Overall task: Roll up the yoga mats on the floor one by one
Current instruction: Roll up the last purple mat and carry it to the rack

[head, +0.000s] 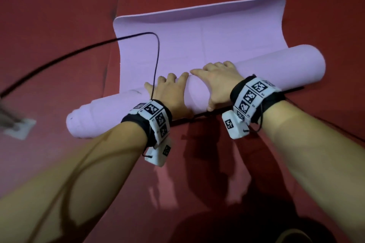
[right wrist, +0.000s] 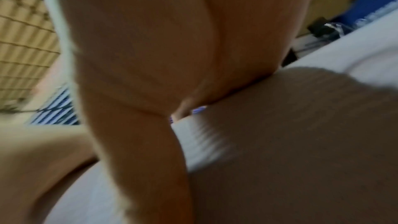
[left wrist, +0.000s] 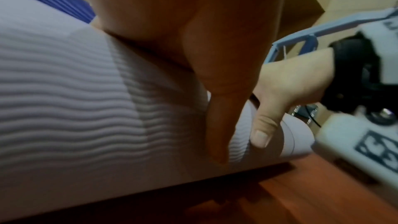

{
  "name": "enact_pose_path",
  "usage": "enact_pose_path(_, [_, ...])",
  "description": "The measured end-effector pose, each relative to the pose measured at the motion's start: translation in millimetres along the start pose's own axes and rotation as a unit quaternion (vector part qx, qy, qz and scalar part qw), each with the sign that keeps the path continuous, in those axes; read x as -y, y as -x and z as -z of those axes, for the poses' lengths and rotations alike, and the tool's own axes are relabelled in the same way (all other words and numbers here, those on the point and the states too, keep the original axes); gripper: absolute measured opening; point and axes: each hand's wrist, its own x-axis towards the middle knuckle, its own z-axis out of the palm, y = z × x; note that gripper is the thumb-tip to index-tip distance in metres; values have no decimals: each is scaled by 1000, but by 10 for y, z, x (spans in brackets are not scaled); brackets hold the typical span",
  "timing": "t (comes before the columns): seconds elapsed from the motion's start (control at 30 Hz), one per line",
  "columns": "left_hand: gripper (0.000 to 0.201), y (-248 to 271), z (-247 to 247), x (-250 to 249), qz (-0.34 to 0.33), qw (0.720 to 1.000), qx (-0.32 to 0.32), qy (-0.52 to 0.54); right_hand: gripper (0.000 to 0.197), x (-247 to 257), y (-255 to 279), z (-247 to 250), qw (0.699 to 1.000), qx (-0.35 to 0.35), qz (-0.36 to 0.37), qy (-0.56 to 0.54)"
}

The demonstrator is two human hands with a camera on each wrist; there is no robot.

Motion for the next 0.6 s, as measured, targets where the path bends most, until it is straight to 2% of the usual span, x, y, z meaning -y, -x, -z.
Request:
enact_pose_path(0.13, [119, -95, 120, 43, -4, 999, 24, 21, 120, 56, 116, -153, 998, -49, -42, 11])
enact_pose_path(0.27, [125, -192, 182, 116, -8, 998, 27, 52, 120, 130, 86, -244, 994, -85, -55, 51])
enact_pose_path(0.33, [125, -190, 186, 131, -20, 998, 14, 53, 121, 100, 51, -212, 994, -83, -53, 41])
enact_pose_path(0.47, [112, -136, 155, 149, -32, 999, -5, 21, 128, 57, -71, -112, 997, -56, -40, 29])
enact_pose_path(0.6, [135, -135, 101, 159, -17, 999, -8, -35, 128, -6, -208, 71, 999, -22, -23, 11])
